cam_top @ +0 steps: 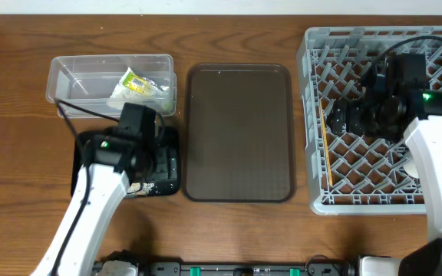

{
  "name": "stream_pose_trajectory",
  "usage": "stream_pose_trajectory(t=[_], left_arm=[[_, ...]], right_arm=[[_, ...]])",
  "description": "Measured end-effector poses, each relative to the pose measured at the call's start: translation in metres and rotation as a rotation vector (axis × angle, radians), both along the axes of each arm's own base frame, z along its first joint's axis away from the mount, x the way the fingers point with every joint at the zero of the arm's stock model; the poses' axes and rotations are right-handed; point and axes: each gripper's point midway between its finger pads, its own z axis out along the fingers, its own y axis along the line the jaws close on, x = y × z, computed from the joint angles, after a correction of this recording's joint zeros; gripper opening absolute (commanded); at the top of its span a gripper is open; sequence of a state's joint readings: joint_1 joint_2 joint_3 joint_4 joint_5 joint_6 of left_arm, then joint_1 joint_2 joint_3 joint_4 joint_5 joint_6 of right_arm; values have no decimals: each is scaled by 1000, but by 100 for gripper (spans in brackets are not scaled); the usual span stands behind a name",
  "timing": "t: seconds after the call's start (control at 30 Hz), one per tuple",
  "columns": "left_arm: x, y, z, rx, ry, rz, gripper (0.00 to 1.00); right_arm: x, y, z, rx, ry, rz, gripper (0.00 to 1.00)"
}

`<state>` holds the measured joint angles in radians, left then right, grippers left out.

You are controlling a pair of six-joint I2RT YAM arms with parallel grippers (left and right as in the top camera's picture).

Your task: Sort waste into correct bins and load items into the dishwasher rack

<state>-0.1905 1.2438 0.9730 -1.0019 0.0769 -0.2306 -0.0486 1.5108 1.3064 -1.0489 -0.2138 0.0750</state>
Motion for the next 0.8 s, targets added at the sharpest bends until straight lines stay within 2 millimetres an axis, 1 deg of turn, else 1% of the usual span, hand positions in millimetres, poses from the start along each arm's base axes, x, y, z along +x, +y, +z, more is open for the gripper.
stream_pose_trajectory(t=[0.07,0.17,0.27,0.3,0.4,0.5,0.63,0.73,0.8], left_arm=[[-2,2,11,-3,-70,3,88],[-12,5,29,-17,-180,5,88],[-23,9,57,-40,-333,9,90],[-27,10,66,-49,-382,10,95],[-38,13,94,-73,-535,12,95],[-45,14,117,-99,-665,14,96],[-53,16,131,-114,-744,15,96],[-56,16,134,-118,-763,16,96],[-56,16,134,-118,-763,16,96]], right_arm=[[-4,0,-2,-2,-32,-2,99],[-17,0,0,-5,-109,-1,99],[-34,1,11,-11,-237,-1,99],[-38,1,16,-14,-283,-1,99],[-58,1,30,-30,-416,-7,99],[-76,-2,34,-51,-492,-18,99],[-92,-2,32,-59,-526,-23,99],[-98,-3,32,-63,-525,-26,99],[-98,-3,31,-65,-524,-27,99]])
